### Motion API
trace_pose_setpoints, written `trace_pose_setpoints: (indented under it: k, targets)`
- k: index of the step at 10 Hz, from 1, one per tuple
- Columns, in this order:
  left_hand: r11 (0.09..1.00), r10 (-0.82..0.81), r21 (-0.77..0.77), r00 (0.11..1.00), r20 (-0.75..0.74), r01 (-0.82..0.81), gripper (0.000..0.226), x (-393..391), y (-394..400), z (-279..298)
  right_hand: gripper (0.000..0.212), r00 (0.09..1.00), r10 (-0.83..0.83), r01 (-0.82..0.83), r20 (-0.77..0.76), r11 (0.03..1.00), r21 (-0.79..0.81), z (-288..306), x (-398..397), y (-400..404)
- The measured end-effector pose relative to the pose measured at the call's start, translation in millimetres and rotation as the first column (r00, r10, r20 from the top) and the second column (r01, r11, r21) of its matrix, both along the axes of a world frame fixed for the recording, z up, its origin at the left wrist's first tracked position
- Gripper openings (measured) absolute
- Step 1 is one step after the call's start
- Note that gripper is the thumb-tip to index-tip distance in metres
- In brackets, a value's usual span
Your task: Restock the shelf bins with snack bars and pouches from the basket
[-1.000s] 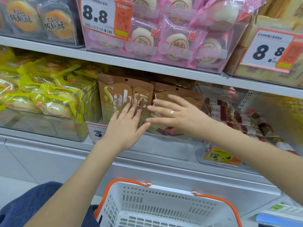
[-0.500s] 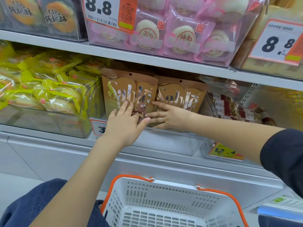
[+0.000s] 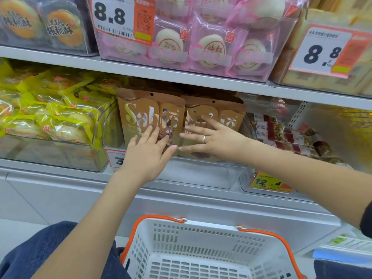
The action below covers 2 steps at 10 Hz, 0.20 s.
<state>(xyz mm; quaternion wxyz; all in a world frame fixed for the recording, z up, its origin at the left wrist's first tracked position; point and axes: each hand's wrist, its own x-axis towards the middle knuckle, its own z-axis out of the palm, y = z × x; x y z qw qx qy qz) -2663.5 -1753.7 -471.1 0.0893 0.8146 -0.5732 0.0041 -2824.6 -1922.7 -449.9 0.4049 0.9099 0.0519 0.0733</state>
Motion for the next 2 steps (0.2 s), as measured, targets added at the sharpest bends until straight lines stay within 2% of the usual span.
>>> trace_pose_setpoints:
  k: [1, 2]
  targets:
    - [0.999, -0.023, -0.04, 1.0, 0.007, 0.023, 0.062, -2.9, 1.2, -2.0, 0.062, 0.984, -0.17, 0.161, 0.045, 0.974, 0.156, 10.0, -15.0, 15.0]
    - [0.99, -0.116, -0.075, 0.991, 0.062, 0.121, 0.074, -15.3, 6.0, -6.5, 0.036, 0.931, -0.343, 0.366, -0.128, 0.887, 0.283, 14.0, -42.2, 33.5]
